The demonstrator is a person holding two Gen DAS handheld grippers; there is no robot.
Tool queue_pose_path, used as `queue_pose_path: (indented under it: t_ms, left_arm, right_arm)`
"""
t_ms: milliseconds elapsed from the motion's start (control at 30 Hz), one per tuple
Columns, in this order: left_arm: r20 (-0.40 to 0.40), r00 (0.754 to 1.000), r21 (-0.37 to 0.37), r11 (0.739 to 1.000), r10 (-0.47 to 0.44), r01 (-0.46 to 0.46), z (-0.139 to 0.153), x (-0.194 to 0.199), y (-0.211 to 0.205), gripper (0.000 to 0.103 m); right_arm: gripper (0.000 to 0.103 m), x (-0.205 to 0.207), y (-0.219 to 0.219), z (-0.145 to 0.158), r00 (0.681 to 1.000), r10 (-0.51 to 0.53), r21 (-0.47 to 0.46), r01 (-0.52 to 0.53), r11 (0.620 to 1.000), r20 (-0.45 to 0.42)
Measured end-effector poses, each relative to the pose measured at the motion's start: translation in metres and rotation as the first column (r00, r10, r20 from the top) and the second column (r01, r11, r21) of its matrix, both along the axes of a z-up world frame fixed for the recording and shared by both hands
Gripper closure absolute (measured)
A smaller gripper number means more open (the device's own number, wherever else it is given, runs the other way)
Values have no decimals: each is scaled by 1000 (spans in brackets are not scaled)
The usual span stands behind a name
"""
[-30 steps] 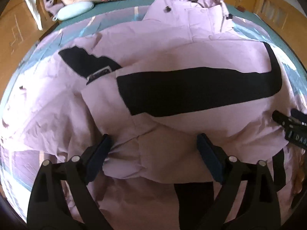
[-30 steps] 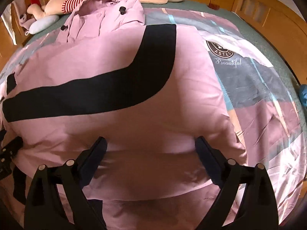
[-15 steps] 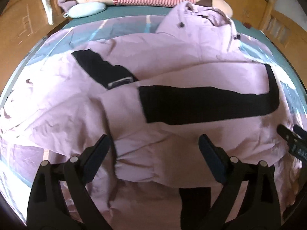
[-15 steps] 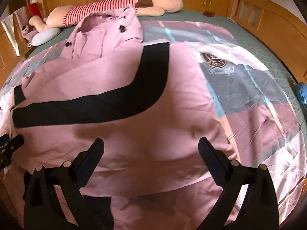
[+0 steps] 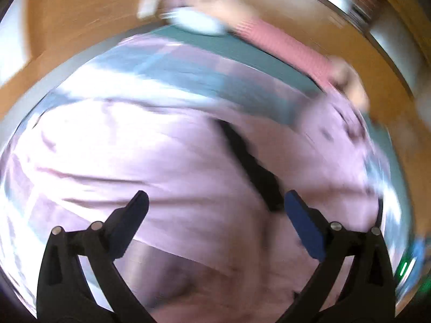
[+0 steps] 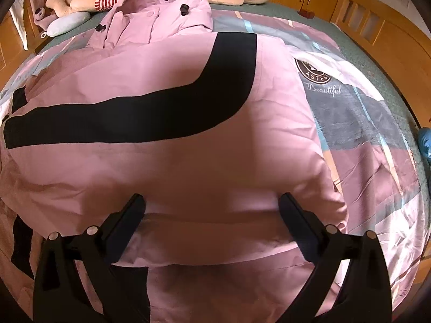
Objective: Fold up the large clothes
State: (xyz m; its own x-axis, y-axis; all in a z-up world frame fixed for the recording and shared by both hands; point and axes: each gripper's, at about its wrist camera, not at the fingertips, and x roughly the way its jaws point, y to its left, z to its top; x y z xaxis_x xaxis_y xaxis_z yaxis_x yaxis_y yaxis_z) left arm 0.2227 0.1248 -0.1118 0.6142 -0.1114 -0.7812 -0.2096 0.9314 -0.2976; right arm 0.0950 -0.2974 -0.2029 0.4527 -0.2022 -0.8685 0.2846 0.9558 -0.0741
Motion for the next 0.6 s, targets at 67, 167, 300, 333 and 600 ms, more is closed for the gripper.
queue_pose_path:
  t_ms: [67,167,300,333,600]
  left_arm:
    - [-76,985,-105,981,156,-164,-17,4,61,2]
    - [-176,932,-237,905,316,-352,-48,1,122,2]
    - [-288,875,-297,833,388,-467,-88,0,161,2]
    - [-289,879,-302,835,379,-460,-90,2,162,2]
    - [-291,893,-262,869,344,-421,-95,23,161,2]
  right_arm:
    - [2,0,1,0,1000,-1,-4,1,1000,-1]
    - [1,1,2,-1,1000,-3,-10,3,1000,-1]
    - [1,1,3,-2,1000,-3,-15,3,1000,-1]
    - [1,1,3,-2,1000,-3,-16,3,1000,0]
    - [1,0,3,-3,1000,0,-26,0,1000,11]
